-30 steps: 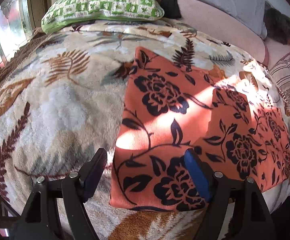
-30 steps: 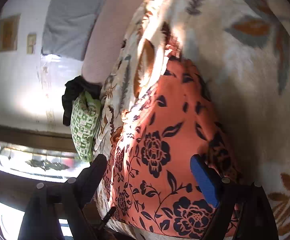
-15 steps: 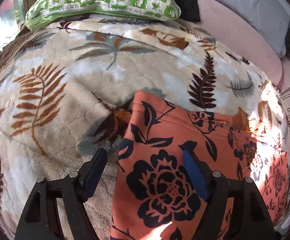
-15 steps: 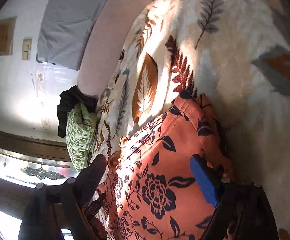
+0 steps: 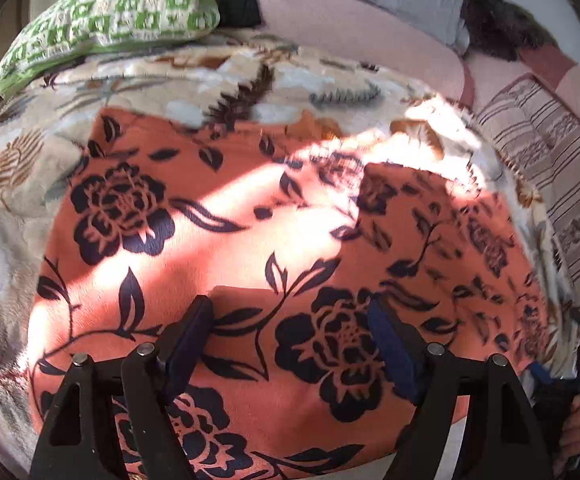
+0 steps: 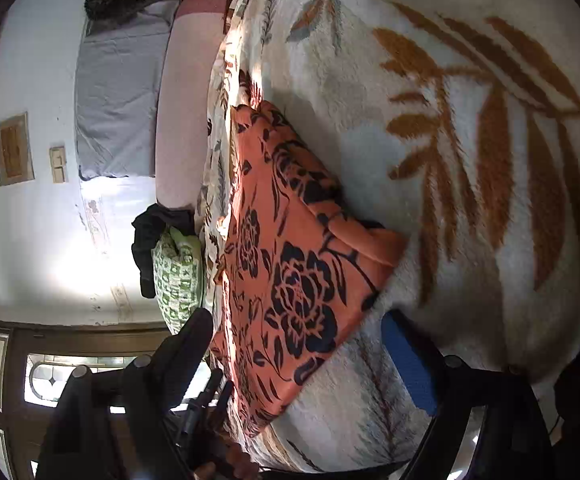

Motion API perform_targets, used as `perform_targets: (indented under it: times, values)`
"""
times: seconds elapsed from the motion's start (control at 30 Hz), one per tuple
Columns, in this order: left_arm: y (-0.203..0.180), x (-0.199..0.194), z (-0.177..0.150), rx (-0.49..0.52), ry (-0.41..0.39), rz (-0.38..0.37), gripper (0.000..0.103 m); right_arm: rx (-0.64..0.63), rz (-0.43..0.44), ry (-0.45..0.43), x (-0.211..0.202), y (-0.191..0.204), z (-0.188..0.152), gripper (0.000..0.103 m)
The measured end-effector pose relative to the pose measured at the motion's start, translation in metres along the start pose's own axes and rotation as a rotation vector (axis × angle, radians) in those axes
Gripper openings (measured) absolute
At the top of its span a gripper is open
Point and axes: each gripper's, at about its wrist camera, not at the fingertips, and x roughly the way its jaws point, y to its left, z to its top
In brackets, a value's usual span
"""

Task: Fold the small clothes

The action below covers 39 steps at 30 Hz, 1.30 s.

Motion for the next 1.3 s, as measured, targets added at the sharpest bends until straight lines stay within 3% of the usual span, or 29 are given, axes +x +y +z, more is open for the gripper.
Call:
perform_targets:
  times: [0.03,0.1,0.13,0.17,0.27,0.37,0.43,0.5,0.57,0.63,0.67,0.73,0.8,0.93,1.1,1.13,1.17,1.2,1.3]
  values:
    - [-0.006,0.0,-0.004,0.042,-0.028,0.027,0.081,-0.02,-0.003,0.0,0.005,0.002,0.004,0.088]
    - [-0.014,0.003,-0.006,0.085,-0.021,0.068,0.082,0.012,-0.04,-0.025,0.008,-0.001,0.01,0.065]
    - [-0.016,0.004,-0.006,0.094,-0.016,0.077,0.083,-0.002,-0.085,-0.019,0.01,0.004,0.012,0.017]
    - [-0.015,0.003,-0.006,0.091,-0.012,0.077,0.083,-0.038,-0.124,-0.026,0.01,0.01,0.014,0.01]
    - [-0.012,0.002,-0.006,0.092,-0.003,0.062,0.083,-0.222,-0.2,-0.068,0.002,0.046,0.005,0.009]
    - [-0.015,0.002,-0.005,0.1,0.009,0.075,0.083,-0.458,-0.345,-0.13,-0.001,0.074,-0.013,0.008]
    - [-0.019,-0.003,0.0,0.084,0.023,0.08,0.083,-0.424,-0.45,-0.055,0.017,0.048,-0.003,0.012]
    - [-0.02,-0.018,0.003,0.062,-0.019,0.029,0.083,-0.305,-0.347,-0.051,0.008,0.029,0.005,0.016]
    - [-0.023,-0.027,0.004,0.079,-0.071,0.015,0.083,-0.325,-0.329,-0.064,-0.006,0.038,0.009,0.045]
    - [-0.022,-0.01,0.001,0.097,-0.018,0.04,0.083,-0.368,-0.336,-0.122,-0.024,0.052,0.012,0.075]
    - [-0.018,0.004,-0.002,0.092,0.037,0.05,0.083,-0.396,-0.332,-0.166,-0.035,0.06,0.017,0.076]
    - [-0.021,0.003,-0.008,0.128,-0.028,0.067,0.084,-0.446,-0.284,-0.157,-0.04,0.078,0.035,0.076]
    - [-0.022,0.003,-0.009,0.126,-0.029,0.068,0.086,-0.471,-0.216,-0.091,-0.029,0.094,0.061,0.076]
    - [-0.021,0.005,-0.008,0.129,-0.029,0.057,0.088,-0.507,-0.177,0.033,0.031,0.119,0.118,0.076]
    - [-0.02,0.004,-0.009,0.125,-0.042,0.042,0.09,-0.462,-0.32,0.233,0.124,0.108,0.166,0.073]
    - [-0.02,0.004,-0.01,0.129,-0.047,0.039,0.09,-0.465,-0.356,0.266,0.138,0.103,0.168,0.061]
    - [-0.019,0.004,-0.011,0.133,-0.053,0.035,0.091,-0.51,-0.393,0.279,0.148,0.106,0.166,0.022]
    - [-0.019,0.004,-0.012,0.137,-0.059,0.03,0.091,-0.559,-0.417,0.287,0.152,0.114,0.16,0.018]
    - [-0.018,0.005,-0.014,0.145,-0.071,0.021,0.093,-0.743,-0.503,0.169,0.144,0.141,0.14,0.013]
